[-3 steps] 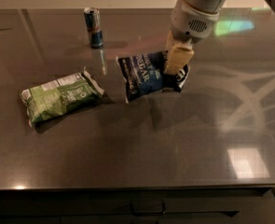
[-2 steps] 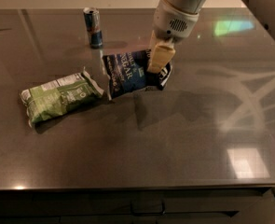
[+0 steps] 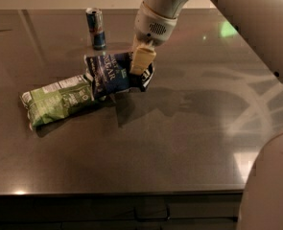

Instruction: Move blue chip bag near green jalapeno chip bag

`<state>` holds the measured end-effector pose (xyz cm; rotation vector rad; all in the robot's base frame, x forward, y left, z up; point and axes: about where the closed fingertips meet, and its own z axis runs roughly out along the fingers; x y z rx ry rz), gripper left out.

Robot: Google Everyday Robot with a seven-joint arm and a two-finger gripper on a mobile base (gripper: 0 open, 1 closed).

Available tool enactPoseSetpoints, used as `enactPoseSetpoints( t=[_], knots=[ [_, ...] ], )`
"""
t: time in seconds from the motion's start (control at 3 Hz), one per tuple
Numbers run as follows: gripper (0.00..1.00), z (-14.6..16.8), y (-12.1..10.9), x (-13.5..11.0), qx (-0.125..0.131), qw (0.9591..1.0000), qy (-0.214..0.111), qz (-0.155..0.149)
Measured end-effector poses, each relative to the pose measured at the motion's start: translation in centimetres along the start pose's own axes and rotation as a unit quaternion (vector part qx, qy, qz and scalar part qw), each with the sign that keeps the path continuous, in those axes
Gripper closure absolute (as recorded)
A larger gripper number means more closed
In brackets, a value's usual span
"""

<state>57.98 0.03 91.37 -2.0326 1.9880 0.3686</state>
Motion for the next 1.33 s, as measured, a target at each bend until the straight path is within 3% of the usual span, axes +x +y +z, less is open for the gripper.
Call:
enactPoseSetpoints(
  t=[0.33,0.67,1.0,1.33],
  knots=[
    [0.36,0.83,-0.98,-1.25,-0.013,0.9997,-0.017,-0.006],
    [0.13,0.99,-1.33,-1.52,-0.008,0.9997,-0.022,-0.006],
    [0.0,1.19,-1.6,-1.77,-0.004,0.9997,-0.025,-0.007],
    [0.0,1.19,-1.61,-1.77,-0.004,0.9997,-0.025,-0.007]
  ],
)
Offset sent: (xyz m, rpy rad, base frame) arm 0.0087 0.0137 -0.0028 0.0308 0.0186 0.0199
